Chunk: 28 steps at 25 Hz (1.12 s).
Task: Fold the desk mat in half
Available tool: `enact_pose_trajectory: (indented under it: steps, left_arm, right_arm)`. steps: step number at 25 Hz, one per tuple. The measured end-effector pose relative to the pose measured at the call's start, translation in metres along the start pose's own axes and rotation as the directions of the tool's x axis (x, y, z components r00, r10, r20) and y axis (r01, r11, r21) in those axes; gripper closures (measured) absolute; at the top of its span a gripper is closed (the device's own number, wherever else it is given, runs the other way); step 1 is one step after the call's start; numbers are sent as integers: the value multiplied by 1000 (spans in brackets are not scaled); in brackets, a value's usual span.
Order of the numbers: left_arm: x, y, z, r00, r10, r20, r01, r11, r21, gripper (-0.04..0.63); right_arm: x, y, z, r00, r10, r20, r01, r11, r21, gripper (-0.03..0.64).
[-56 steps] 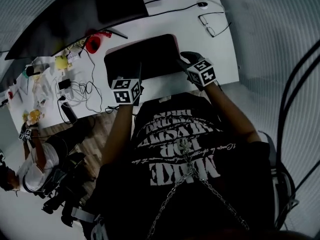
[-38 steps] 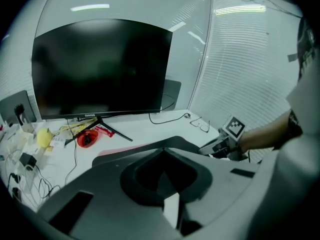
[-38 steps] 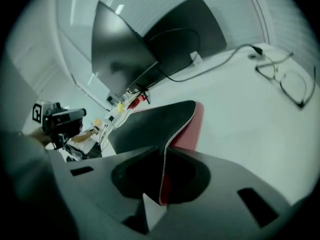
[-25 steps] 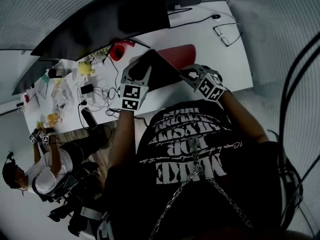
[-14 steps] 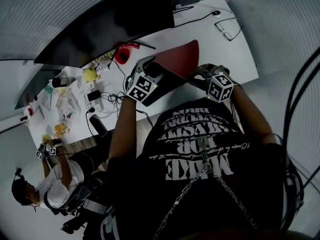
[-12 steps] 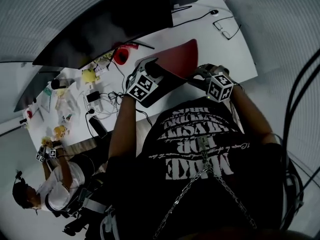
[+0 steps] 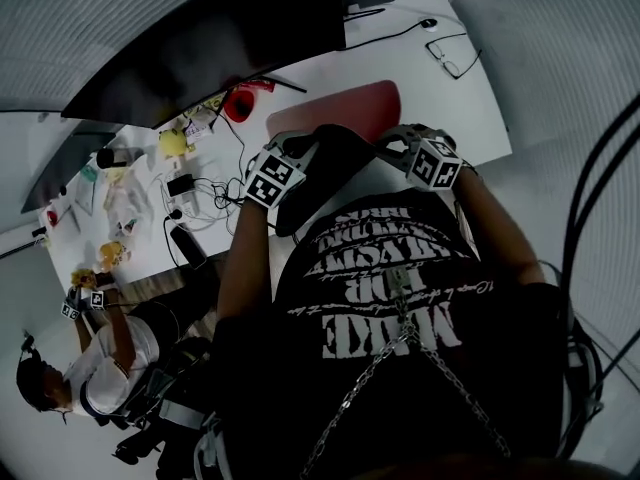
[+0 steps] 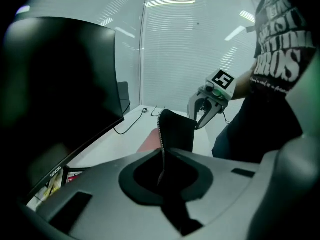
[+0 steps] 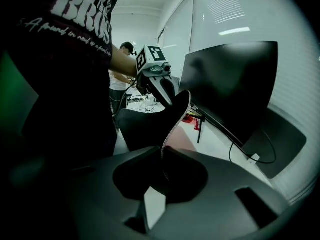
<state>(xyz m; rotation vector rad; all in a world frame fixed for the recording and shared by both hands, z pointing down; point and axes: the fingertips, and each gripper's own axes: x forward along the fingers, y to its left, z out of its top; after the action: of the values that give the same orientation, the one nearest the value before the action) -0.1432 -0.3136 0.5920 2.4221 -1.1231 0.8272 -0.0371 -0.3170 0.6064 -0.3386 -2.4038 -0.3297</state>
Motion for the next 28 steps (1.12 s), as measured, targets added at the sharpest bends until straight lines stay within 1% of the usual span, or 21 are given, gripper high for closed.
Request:
enact_pose_trajectory:
  steps: [2, 5, 6, 8, 9, 11, 12, 13, 15, 17, 19, 21, 23, 24, 26, 28]
  left_arm:
    - [-5, -3, -2, 1000, 8, -23, -8, 1000, -6, 571]
    - [-19, -12, 3, 999, 20, -38, -19, 1000, 23, 571]
    - [-25, -15, 8, 999, 31, -38, -30, 999, 30, 571]
    - [-34, -21, 19, 998, 61, -35, -60, 998, 31, 571]
    - [-36, -24, 23, 996, 78, -34, -77, 997, 27, 571]
    - [-40, -28, 31, 993, 116, -33, -116, 993, 13, 571]
    - [-44, -28, 34, 990, 137, -31, -137, 991, 5, 571]
    - [-49, -29, 37, 987, 158, -30, -158, 987, -2, 571]
    - [-62, -31, 43, 980, 195, -34, -195, 981, -8, 571]
    - [-74, -33, 50, 973, 229, -33, -229, 973, -12, 571]
    - [-81, -35, 53, 963, 269, -31, -270, 963, -21, 571]
    - [-93, -29, 51, 944, 328, -18, -329, 943, -45, 571]
    - [-116, -18, 55, 922, 388, 6, -387, 919, -71, 571]
    - [-128, -12, 58, 911, 412, 20, -410, 909, -72, 571]
    - [-151, -3, 67, 890, 453, 55, -450, 891, -51, 571]
    - [-175, 5, 82, 864, 491, 113, -492, 871, -23, 571]
  right_arm:
    - [2, -4, -1, 1000, 25, 6, -25, 1000, -5, 600]
    - [3, -10, -1, 997, 73, 19, -73, 997, -7, 598]
    - [4, -12, 0, 995, 99, 20, -99, 995, -18, 586]
    - [5, -16, -1, 987, 162, 6, -161, 986, -49, 515]
    - [8, -17, -7, 981, 195, -15, -196, 978, -67, 495]
    - [18, -20, -33, 961, 254, -109, -266, 958, -111, 482]
    - [25, -22, -52, 948, 268, -172, -292, 947, -134, 473]
    - [33, -26, -70, 937, 264, -230, -304, 939, -159, 464]
    - [48, -41, -100, 926, 204, -317, -278, 938, -208, 463]
    - [59, -60, -116, 920, 118, -374, -223, 942, -252, 475]
    - [62, -71, -113, 919, 82, -386, -190, 949, -252, 564]
    - [61, -80, -99, 932, 61, -357, -152, 960, -234, 592]
    - [51, -88, -75, 954, 30, -300, -102, 969, -227, 595]
    - [43, -91, -59, 962, 14, -272, -79, 970, -231, 595]
    - [22, -99, -27, 972, -30, -232, -31, 967, -254, 595]
    - [-7, -111, 6, 976, -91, -199, 35, 963, -266, 595]
